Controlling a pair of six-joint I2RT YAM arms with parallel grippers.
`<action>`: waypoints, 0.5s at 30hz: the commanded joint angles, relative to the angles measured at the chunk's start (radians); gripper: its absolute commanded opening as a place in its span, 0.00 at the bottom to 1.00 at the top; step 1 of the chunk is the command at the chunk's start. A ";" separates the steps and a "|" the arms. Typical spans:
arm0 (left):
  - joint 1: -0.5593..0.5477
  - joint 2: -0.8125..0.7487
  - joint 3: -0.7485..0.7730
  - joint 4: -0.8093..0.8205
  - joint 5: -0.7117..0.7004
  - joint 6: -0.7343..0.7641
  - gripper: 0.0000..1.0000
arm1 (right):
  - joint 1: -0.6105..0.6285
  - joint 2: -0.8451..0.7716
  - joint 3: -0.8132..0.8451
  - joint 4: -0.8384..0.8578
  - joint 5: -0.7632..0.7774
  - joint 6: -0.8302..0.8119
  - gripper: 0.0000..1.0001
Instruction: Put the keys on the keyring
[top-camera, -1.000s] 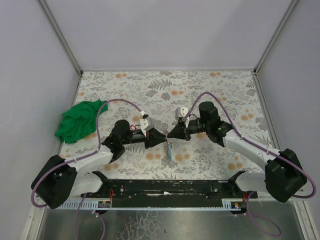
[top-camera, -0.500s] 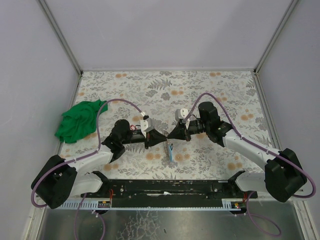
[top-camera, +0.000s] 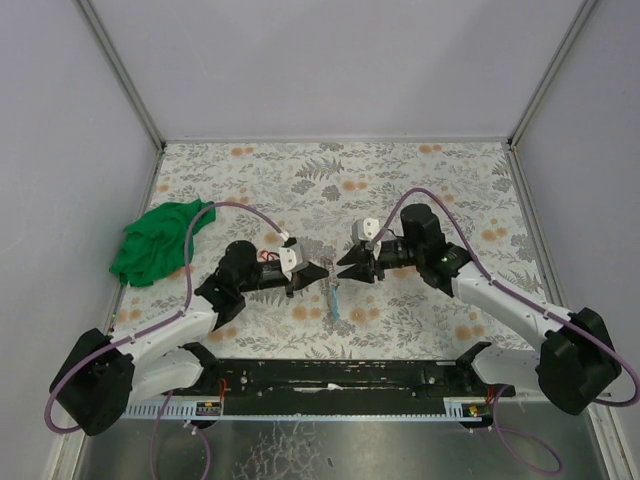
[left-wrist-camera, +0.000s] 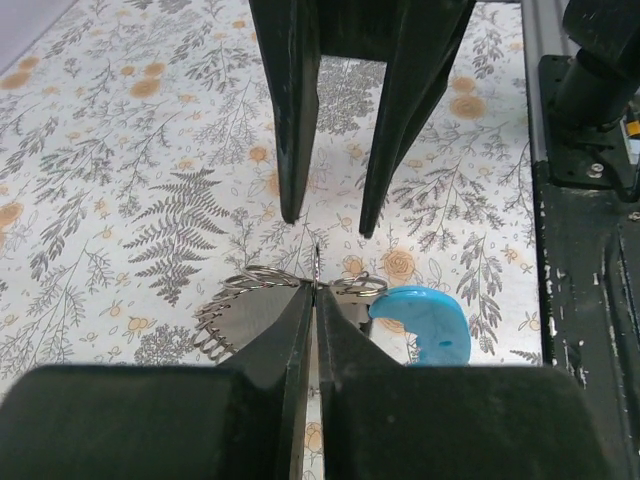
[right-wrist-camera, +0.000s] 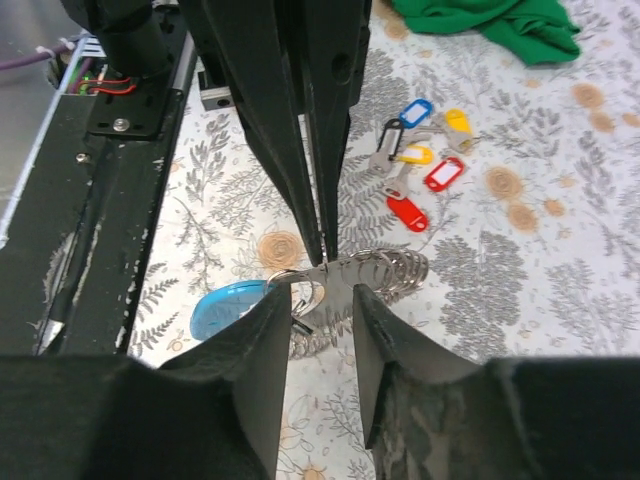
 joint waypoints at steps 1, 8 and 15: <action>-0.045 -0.033 0.048 -0.087 -0.121 0.140 0.00 | 0.005 -0.084 -0.030 0.067 0.072 -0.027 0.40; -0.093 -0.058 0.055 -0.135 -0.212 0.211 0.00 | 0.005 -0.067 -0.055 0.112 0.073 -0.112 0.41; -0.110 -0.074 0.050 -0.132 -0.232 0.217 0.00 | 0.019 -0.046 -0.104 0.238 0.065 -0.116 0.37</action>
